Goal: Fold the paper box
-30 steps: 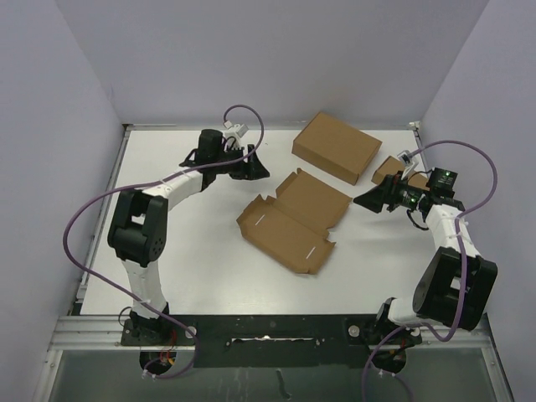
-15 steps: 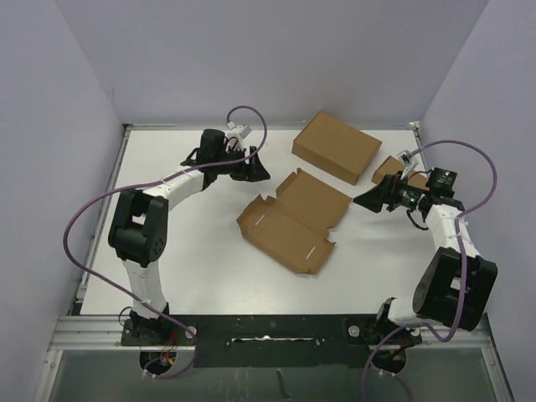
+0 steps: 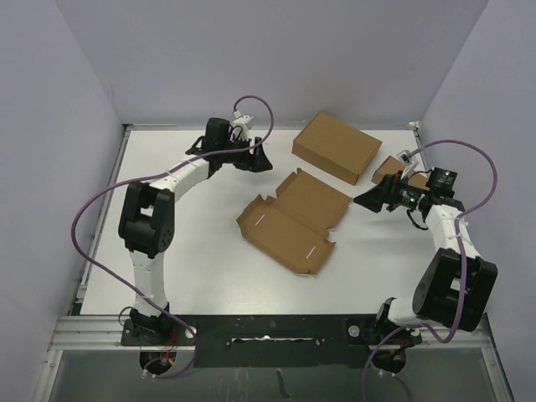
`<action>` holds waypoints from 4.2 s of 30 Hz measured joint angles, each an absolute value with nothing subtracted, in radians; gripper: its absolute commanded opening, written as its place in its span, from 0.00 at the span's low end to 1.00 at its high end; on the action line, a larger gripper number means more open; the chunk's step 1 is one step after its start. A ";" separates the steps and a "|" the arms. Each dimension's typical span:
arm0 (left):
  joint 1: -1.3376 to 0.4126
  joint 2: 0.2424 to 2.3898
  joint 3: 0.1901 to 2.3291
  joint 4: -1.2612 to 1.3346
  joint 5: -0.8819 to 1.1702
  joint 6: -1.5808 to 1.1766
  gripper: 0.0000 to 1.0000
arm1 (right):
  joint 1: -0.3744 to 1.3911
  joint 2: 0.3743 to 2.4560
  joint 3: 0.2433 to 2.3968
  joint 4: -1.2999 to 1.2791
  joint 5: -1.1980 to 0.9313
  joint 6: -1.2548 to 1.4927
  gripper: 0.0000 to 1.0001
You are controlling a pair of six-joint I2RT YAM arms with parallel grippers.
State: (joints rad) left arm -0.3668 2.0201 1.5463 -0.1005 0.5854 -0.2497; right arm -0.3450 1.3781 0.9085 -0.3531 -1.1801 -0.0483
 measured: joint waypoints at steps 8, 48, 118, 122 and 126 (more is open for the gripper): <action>-0.396 2.221 1.808 -0.254 0.593 -0.184 0.68 | -0.339 1.378 0.908 -0.353 -1.169 -0.048 0.98; -0.479 2.499 2.084 -0.475 0.710 -0.179 0.24 | -0.331 1.378 0.908 -0.354 -1.143 -0.053 0.98; -0.501 1.900 1.049 0.769 0.723 -0.255 0.00 | -0.235 1.449 0.908 -0.311 -1.171 -0.034 0.93; -0.505 1.900 1.049 0.781 0.726 -0.262 0.00 | -0.221 1.481 0.907 -0.297 -1.173 -0.014 0.88; -0.514 1.900 1.049 0.789 0.730 -0.261 0.00 | -0.208 1.485 0.903 -0.275 -1.187 0.012 0.80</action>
